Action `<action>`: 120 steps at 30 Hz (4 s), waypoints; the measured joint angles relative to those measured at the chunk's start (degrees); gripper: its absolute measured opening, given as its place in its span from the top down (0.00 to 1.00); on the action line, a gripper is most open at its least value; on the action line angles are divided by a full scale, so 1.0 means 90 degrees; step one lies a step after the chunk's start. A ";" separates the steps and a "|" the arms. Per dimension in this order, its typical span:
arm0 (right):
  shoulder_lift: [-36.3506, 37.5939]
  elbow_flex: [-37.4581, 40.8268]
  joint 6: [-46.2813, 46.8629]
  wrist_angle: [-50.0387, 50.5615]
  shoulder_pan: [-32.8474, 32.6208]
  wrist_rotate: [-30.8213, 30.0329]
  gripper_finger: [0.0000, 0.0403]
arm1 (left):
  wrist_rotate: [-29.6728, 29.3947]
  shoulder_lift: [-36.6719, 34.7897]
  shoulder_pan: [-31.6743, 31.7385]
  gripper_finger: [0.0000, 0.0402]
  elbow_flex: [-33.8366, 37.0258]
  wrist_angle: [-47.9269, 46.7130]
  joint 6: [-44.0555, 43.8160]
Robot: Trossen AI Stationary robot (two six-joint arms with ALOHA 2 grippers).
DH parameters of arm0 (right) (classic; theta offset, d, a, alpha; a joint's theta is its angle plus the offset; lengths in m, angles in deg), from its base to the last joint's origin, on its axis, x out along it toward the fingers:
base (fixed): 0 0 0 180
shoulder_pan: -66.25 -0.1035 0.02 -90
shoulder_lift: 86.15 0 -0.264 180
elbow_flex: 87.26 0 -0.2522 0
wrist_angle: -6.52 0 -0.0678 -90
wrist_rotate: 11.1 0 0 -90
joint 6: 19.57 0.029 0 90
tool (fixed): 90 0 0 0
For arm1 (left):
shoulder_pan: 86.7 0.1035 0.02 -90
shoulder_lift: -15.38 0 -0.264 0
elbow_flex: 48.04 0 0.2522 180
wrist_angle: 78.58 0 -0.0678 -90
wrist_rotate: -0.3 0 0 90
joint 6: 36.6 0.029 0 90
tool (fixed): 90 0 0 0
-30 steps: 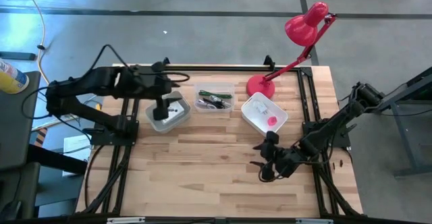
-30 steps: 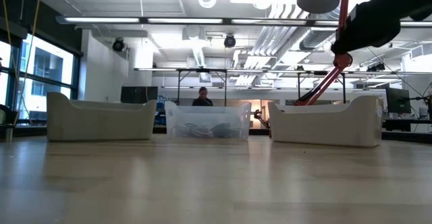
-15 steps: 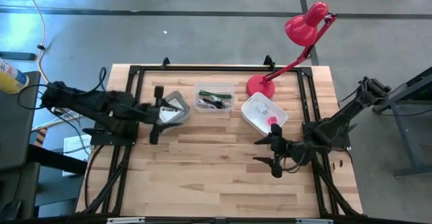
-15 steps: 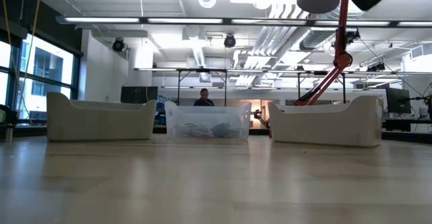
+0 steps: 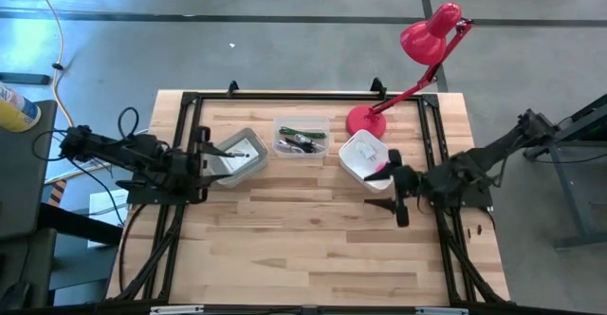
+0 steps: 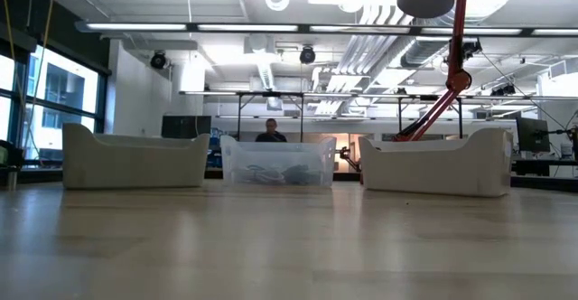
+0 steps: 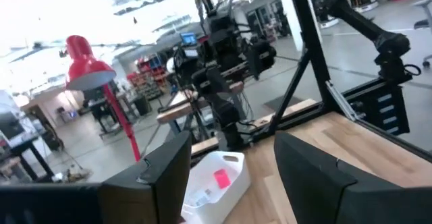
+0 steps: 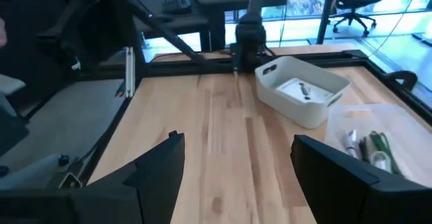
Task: Pick and place items into bin
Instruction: Return to Home Position
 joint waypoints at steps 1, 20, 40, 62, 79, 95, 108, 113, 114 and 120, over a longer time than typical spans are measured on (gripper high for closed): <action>0.0102 0.0000 -0.0023 0.0086 0.0134 0.0123 0.36 | 0.0008 -0.0092 -0.0004 0.50 0.0042 -0.0021 0.0069; 0.2420 0.0336 -0.0283 0.0295 0.1835 0.1256 0.36 | -0.0272 -0.2644 0.0001 0.50 0.1488 -0.0390 0.0412; 0.4753 0.4631 0.0879 -0.3541 0.2260 0.1982 0.36 | -0.1235 -0.2655 0.0003 0.50 0.1567 -0.1069 -0.0280; 0.5557 0.4626 0.1442 -0.2394 0.4663 0.4922 0.36 | 0.1386 -0.2655 0.2211 0.50 0.1567 -0.1055 -0.0412; 0.5557 0.4634 0.0940 -0.1851 0.3088 0.2588 0.36 | 0.0024 -0.2647 0.0871 0.50 0.2722 -0.0184 -0.0903; 0.5560 0.4639 0.1026 -0.1364 0.2289 0.1450 0.36 | -0.0347 -0.2655 0.0663 0.50 0.2842 -0.0257 -0.0750; 0.5567 0.4641 0.0944 -0.1351 0.2273 0.1359 0.36 | 0.0730 -0.2655 0.1797 0.50 0.2842 -0.0283 -0.0591; 0.5567 0.4641 0.0972 -0.1328 0.2226 0.1424 0.36 | 0.1482 -0.2651 0.2171 0.50 0.2974 -0.0186 -0.0708; 0.5567 0.4641 0.0942 -0.1327 0.2205 0.1417 0.36 | 0.1493 -0.2653 0.2165 0.50 0.2985 -0.0146 -0.0699; 0.5545 0.4641 0.0714 -0.1327 0.2164 0.1386 0.36 | 0.1495 -0.2648 0.2165 0.50 0.2990 -0.0118 -0.0587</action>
